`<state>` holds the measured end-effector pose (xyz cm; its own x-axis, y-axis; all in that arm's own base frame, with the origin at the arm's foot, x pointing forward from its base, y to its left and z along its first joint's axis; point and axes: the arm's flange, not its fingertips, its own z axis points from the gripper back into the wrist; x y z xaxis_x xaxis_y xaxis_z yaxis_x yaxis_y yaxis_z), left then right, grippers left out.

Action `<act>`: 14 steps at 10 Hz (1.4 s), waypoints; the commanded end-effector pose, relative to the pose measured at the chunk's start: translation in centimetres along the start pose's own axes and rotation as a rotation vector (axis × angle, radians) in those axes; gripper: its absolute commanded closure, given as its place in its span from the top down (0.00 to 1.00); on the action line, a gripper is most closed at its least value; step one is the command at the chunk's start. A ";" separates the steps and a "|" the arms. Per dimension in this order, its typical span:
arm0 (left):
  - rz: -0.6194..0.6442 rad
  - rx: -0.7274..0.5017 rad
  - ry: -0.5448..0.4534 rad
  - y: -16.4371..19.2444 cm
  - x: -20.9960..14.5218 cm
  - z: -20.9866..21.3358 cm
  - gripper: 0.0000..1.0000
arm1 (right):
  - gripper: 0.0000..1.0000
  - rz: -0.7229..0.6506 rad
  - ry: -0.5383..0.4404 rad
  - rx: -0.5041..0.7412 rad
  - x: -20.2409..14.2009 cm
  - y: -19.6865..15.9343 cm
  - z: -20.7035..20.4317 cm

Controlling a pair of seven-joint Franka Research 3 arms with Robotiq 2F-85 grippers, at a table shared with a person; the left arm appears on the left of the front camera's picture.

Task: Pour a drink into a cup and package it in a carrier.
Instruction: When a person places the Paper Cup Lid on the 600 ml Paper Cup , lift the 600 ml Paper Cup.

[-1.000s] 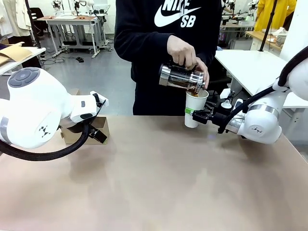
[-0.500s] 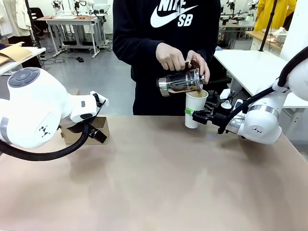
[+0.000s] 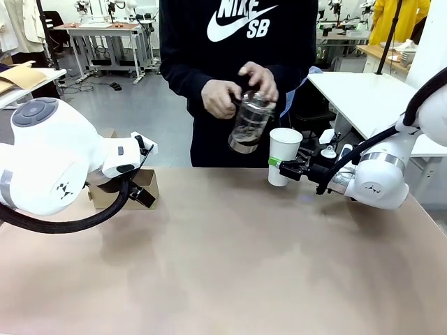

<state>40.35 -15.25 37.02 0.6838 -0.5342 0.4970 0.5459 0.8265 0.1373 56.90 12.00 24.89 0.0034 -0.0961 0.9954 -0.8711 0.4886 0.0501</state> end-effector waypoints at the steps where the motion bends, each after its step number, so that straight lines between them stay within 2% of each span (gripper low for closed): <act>1: 0.002 -0.002 -0.001 0.1 0.0 0.0 1.00 | 0.81 0.000 -0.016 -0.011 0.4 0.1 -0.3; 14: 0.002 -0.002 -0.001 0.1 0.0 0.0 1.00 | 0.81 0.000 -0.016 -0.011 0.4 0.1 -0.3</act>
<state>40.35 -15.25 37.01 0.6838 -0.5342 0.4970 0.5459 0.8265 0.1373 56.90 12.00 24.89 0.0034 -0.0962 0.9954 -0.8711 0.4885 0.0501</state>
